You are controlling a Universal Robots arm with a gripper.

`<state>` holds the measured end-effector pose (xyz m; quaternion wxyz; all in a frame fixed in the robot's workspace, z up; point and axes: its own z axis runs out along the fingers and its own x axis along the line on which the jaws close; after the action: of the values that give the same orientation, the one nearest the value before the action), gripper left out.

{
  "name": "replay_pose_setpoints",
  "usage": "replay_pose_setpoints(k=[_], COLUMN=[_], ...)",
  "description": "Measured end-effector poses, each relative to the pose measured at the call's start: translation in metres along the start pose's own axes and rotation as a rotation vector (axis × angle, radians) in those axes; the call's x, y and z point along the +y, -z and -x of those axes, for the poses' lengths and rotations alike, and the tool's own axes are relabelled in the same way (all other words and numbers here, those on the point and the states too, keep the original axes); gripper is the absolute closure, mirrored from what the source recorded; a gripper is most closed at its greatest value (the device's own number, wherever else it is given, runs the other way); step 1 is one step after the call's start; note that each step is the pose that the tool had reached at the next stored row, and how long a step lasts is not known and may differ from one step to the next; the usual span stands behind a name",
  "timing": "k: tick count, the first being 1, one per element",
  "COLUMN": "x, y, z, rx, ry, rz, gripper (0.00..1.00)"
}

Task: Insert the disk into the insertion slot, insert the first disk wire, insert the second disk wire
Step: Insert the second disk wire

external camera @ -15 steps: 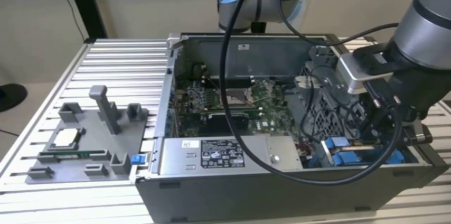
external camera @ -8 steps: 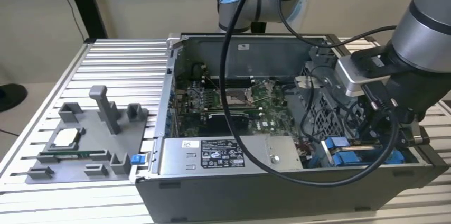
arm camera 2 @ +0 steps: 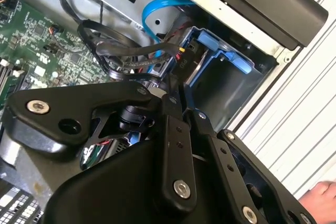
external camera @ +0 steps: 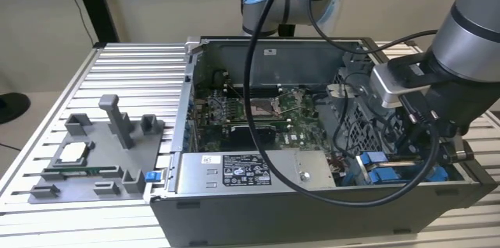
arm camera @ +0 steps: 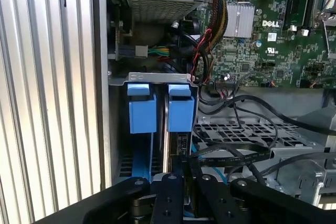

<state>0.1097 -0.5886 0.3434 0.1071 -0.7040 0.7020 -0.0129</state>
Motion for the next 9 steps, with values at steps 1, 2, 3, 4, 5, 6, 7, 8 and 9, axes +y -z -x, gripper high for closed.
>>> replay_pose_setpoints(k=[1,2,3,4,5,6,7,8,9], x=[-0.0001,-0.0001,-0.0001,-0.0001,-0.0001,-0.0002,-0.0003,-0.0003,-0.0004], y=[-0.0005,-0.0010,-0.0014,-0.0019,-0.0023,-0.0026,-0.0029,-0.0031,-0.0034], z=[0.0000,0.0000,0.0001,0.0002,0.0005,0.0009,0.0013,0.0016,0.0018], rx=[-0.0002,-0.0003,-0.0002,-0.0004,-0.0005,-0.0005,-0.0005,-0.0008,-0.0011], ry=[0.000,0.000,0.000,0.000,0.000,0.000,0.000,0.000,0.000], rz=[0.0000,-0.0001,-0.0002,-0.0003,-0.0005,-0.0006,-0.0008,-0.0009,-0.0011], gripper=[1.00,1.00,1.00,1.00,1.00,1.00,1.00,1.00,1.00])
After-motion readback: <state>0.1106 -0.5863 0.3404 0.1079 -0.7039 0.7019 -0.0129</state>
